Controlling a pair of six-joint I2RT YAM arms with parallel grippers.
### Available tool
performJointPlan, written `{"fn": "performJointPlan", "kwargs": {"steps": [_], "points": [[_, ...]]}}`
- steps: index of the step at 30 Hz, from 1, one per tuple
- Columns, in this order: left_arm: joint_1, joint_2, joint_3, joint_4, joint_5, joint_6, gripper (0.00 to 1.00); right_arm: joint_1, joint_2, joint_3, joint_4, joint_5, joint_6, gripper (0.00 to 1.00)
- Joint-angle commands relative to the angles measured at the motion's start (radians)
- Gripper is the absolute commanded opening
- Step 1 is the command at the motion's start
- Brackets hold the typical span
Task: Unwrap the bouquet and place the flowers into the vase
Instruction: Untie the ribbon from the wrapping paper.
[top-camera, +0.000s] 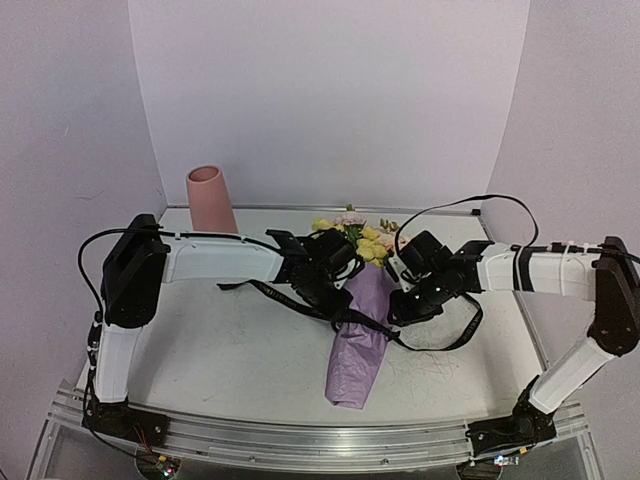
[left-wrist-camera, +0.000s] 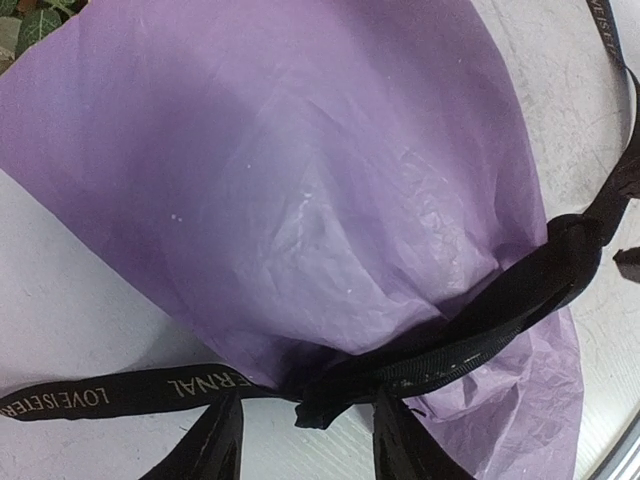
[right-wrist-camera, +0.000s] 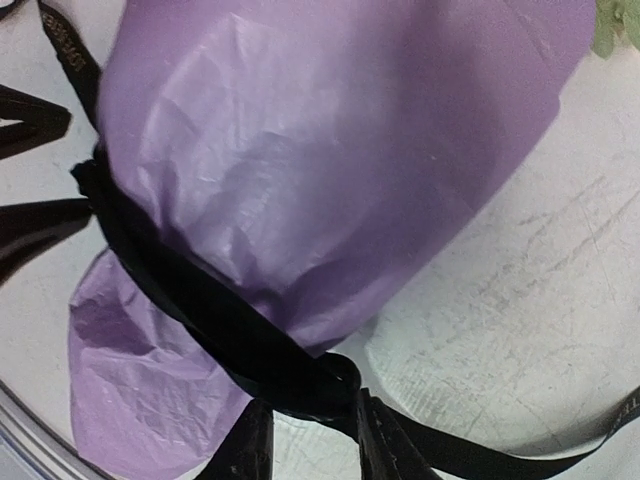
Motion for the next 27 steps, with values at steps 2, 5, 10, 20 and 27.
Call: {"fn": "performJointPlan", "kwargs": {"steps": [2,5,10,20,27], "points": [[-0.002,-0.001,0.097,-0.011,0.022,0.055,0.46,0.003,0.074,0.073,-0.007,-0.098,-0.009,0.32],[-0.002,0.012,0.117,-0.014,0.068,0.077,0.47,0.02,0.104,0.09,-0.005,-0.106,0.004,0.31],[-0.002,0.021,0.11,-0.015,0.18,0.105,0.47,0.033,0.098,0.079,0.003,-0.107,0.02,0.29],[-0.001,0.049,0.121,-0.024,0.186,0.1,0.46,0.034,0.105,0.017,0.042,-0.112,0.026,0.25],[0.0,0.066,0.125,-0.037,0.166,0.098,0.46,0.034,0.134,0.023,0.049,-0.112,0.017,0.31]]}}
